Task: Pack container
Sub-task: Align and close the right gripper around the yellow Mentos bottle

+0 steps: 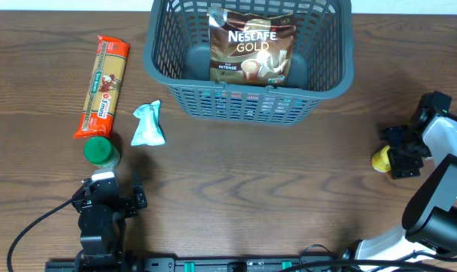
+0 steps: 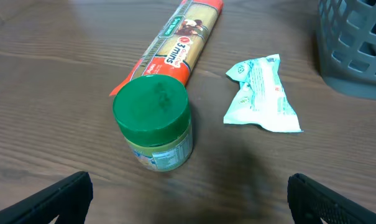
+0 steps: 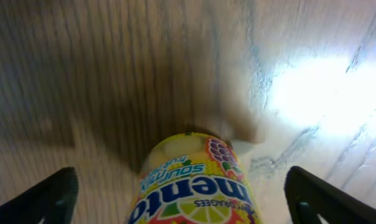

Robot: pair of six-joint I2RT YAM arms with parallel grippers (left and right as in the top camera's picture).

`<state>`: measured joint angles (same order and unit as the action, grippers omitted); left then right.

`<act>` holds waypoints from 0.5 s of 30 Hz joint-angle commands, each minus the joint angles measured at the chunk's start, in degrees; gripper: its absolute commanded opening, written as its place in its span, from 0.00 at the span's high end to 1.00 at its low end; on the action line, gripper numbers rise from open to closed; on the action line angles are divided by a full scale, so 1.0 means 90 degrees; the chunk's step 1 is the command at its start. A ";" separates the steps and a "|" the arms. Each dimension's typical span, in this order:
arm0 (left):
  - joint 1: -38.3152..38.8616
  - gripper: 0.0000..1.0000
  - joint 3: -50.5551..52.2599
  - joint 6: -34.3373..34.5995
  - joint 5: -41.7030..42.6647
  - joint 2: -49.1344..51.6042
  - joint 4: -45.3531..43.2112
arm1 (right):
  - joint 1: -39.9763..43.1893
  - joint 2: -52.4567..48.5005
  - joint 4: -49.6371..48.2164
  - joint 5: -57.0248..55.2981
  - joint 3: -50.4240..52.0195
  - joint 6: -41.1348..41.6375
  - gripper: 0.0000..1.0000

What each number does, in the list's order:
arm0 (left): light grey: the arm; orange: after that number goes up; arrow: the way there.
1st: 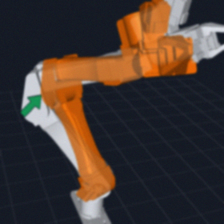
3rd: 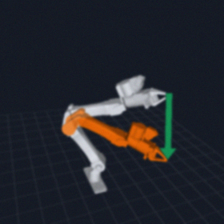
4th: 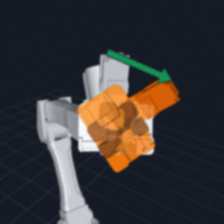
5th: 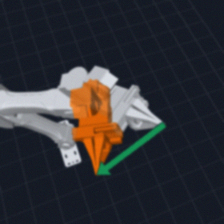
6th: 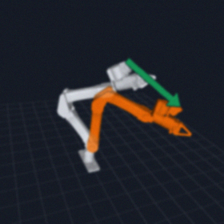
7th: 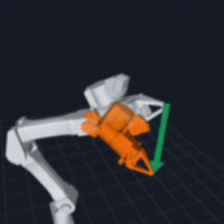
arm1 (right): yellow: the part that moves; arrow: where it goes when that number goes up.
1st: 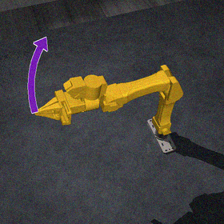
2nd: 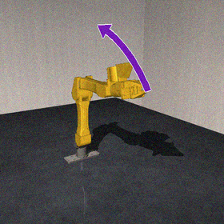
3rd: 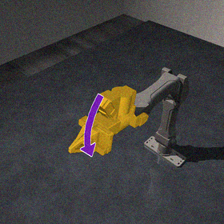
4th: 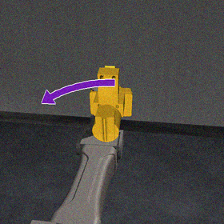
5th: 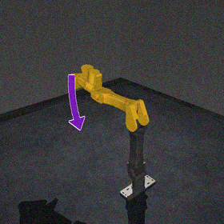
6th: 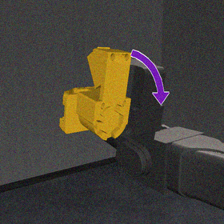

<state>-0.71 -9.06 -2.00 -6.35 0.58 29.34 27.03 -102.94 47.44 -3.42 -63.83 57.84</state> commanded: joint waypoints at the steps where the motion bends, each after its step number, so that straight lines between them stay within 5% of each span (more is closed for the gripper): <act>1: -0.0027 0.01 0.0107 -0.0109 -0.0012 -0.0041 -0.0012 | -0.0126 0.0165 0.0015 -0.0010 0.0010 0.0017 0.17; 15: -0.0027 0.01 0.0107 -0.0109 -0.0012 -0.0041 -0.0012 | -0.0204 0.0165 0.0019 -0.0015 0.0010 0.0017 0.57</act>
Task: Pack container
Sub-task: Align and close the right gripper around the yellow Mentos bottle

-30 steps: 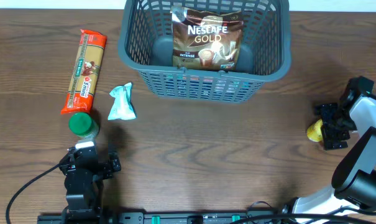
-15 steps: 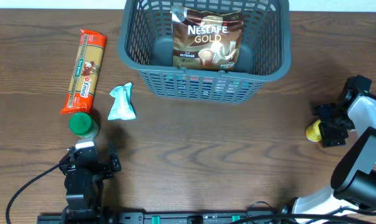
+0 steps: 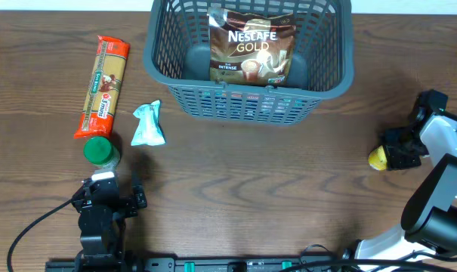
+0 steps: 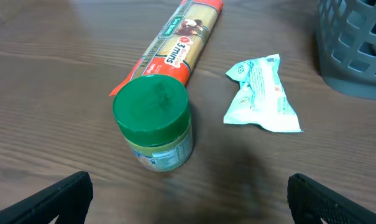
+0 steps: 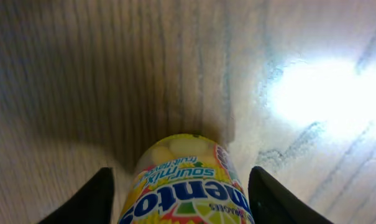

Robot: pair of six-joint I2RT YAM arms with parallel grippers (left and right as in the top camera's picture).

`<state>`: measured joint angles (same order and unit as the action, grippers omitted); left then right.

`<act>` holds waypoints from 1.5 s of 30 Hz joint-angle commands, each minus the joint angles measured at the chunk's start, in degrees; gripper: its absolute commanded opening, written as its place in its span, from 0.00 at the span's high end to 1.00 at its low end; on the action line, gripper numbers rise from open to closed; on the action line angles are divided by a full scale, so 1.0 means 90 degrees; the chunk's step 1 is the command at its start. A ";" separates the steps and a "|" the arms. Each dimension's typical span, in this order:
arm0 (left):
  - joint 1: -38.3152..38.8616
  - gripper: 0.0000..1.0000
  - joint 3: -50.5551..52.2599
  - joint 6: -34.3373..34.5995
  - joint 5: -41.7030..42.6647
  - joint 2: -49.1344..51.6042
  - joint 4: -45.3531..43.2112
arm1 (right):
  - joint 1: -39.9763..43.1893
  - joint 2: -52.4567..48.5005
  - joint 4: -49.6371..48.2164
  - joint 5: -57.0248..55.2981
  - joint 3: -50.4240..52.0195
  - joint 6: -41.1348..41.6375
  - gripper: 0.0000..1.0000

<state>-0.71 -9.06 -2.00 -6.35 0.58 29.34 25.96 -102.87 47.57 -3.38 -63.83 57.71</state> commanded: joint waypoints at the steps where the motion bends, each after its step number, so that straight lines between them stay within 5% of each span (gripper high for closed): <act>1: -0.0027 0.01 0.0107 -0.0109 -0.0012 -0.0041 -0.0012 | -0.0085 0.0158 0.0002 -0.0019 0.0010 0.0032 0.60; 5: -0.0027 0.01 0.0107 -0.0109 -0.0012 -0.0039 -0.0012 | -0.0085 0.0158 0.0002 -0.0019 0.0010 0.0032 0.72; 19: -0.0027 0.01 0.0107 -0.0109 -0.0012 -0.0041 -0.0012 | -0.0087 0.0158 -0.0002 -0.0019 0.0002 -0.0017 0.84; 45: -0.0027 0.01 0.0107 -0.0109 -0.0012 -0.0041 -0.0012 | -0.0226 0.0158 0.0605 -0.0017 -0.1166 -0.0386 0.93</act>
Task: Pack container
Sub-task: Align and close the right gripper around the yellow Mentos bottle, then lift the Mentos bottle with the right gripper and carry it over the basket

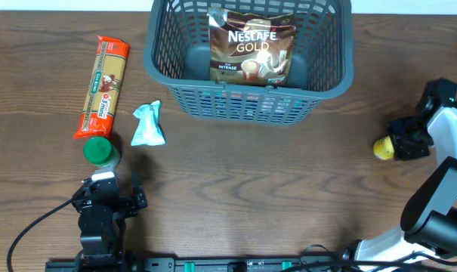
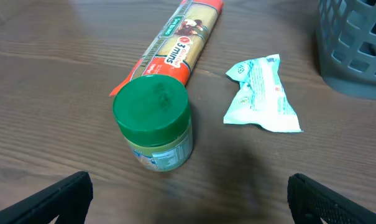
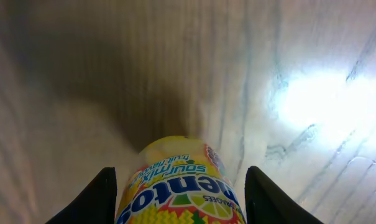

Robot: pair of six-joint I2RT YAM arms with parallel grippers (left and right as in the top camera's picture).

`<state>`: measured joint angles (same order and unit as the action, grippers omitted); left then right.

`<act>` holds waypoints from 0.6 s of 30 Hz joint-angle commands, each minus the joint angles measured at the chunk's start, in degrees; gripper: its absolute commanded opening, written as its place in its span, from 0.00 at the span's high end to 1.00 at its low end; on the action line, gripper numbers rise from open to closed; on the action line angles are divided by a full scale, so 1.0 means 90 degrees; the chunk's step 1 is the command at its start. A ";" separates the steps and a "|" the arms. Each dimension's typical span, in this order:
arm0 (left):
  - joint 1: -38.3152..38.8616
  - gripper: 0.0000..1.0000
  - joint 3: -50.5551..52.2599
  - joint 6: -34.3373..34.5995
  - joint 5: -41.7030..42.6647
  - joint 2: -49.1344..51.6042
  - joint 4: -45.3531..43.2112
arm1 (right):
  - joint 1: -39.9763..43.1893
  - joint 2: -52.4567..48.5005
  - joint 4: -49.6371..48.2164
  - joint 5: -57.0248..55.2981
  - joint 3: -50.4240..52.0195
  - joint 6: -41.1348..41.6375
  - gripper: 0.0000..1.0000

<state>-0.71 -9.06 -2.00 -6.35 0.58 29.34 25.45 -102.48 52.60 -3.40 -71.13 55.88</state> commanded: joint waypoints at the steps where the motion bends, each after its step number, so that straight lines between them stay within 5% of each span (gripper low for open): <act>1: -0.0027 0.02 0.0107 -0.0107 -0.0012 -0.0041 -0.0012 | -0.0204 0.0114 0.0070 -0.0015 -0.0464 -0.0243 0.93; 18: -0.0027 0.01 0.0107 -0.0109 -0.0012 -0.0039 -0.0012 | -0.1098 0.0114 0.0998 -0.0109 -0.3398 -0.1469 0.94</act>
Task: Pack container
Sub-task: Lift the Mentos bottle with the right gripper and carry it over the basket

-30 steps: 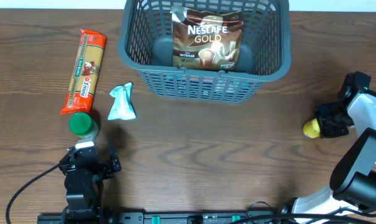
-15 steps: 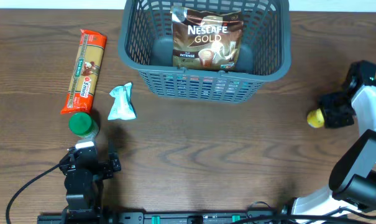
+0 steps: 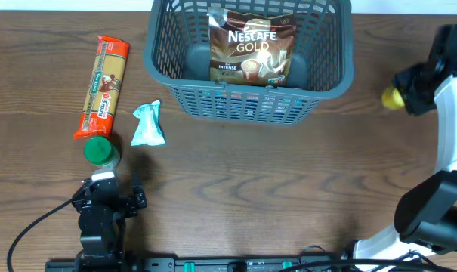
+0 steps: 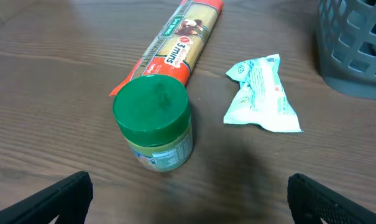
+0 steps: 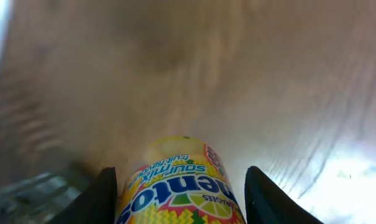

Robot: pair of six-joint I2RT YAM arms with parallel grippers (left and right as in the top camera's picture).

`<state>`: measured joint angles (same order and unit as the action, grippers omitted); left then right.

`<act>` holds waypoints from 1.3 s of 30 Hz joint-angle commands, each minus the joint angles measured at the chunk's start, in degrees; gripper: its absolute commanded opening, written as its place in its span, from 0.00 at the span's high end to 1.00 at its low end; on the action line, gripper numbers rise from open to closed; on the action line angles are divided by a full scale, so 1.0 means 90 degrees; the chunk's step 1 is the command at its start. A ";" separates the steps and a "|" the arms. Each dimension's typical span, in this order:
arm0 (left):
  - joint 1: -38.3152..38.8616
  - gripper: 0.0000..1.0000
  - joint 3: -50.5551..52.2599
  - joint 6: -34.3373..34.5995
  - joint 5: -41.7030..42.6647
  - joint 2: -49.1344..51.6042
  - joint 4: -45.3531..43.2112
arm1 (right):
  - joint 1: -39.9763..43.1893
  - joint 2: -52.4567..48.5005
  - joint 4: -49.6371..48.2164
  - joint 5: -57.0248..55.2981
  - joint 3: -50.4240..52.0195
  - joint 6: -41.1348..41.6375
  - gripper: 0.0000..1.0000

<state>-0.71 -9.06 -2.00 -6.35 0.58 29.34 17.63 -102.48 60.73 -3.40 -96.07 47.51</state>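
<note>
My right gripper [image 3: 404, 92] is shut on a yellow Mentos bottle [image 5: 181, 186], held in the air just right of the grey basket [image 3: 168, 68]; the bottle [image 3: 392, 97] shows as a yellow spot overhead. A Nescafe Gold pouch [image 3: 251, 47] lies in the basket. At the left of the table lie an orange pasta pack [image 3: 103, 86], a light blue sachet [image 3: 147, 125] and a green-lidded jar [image 3: 100, 151]. My left gripper [image 4: 189, 200] rests open near the front edge, just short of the jar [image 4: 153, 129], with nothing between its fingers.
The basket's corner [image 5: 32, 186] shows blurred at the lower left of the right wrist view. Bare brown wood lies between the basket and the front edge. A cable [image 3: 32, 227] trails from the left arm's base.
My right gripper has carried the Mentos bottle from mid-table height at the right edge up toward the back, level with the basket's right side. The left arm has not moved.
The right gripper stood open around the Mentos bottle lying at the table's right side. Half a second later it was shut on the bottle. Then the bottle was lifted a little, and now it hangs beside the basket. The left side stayed unchanged throughout.
</note>
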 commanded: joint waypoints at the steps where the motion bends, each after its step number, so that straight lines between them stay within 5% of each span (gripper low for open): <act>1: -0.0027 0.01 0.0107 -0.0109 -0.0012 -0.0041 -0.0012 | -0.0301 0.0114 0.0160 -0.0168 -0.0814 -0.0624 0.94; 21: -0.0027 0.01 0.0107 -0.0109 -0.0012 -0.0041 -0.0012 | -0.2025 0.0114 0.0760 -0.0313 -0.4061 -0.2188 0.94; 39: -0.0027 0.02 0.0107 -0.0109 -0.0012 -0.0039 -0.0012 | -0.3825 0.0087 0.0682 -0.0449 -0.4347 -0.2669 0.95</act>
<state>-0.71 -9.06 -2.00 -6.35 0.58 29.34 -15.00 -102.48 67.44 -5.89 -133.67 24.86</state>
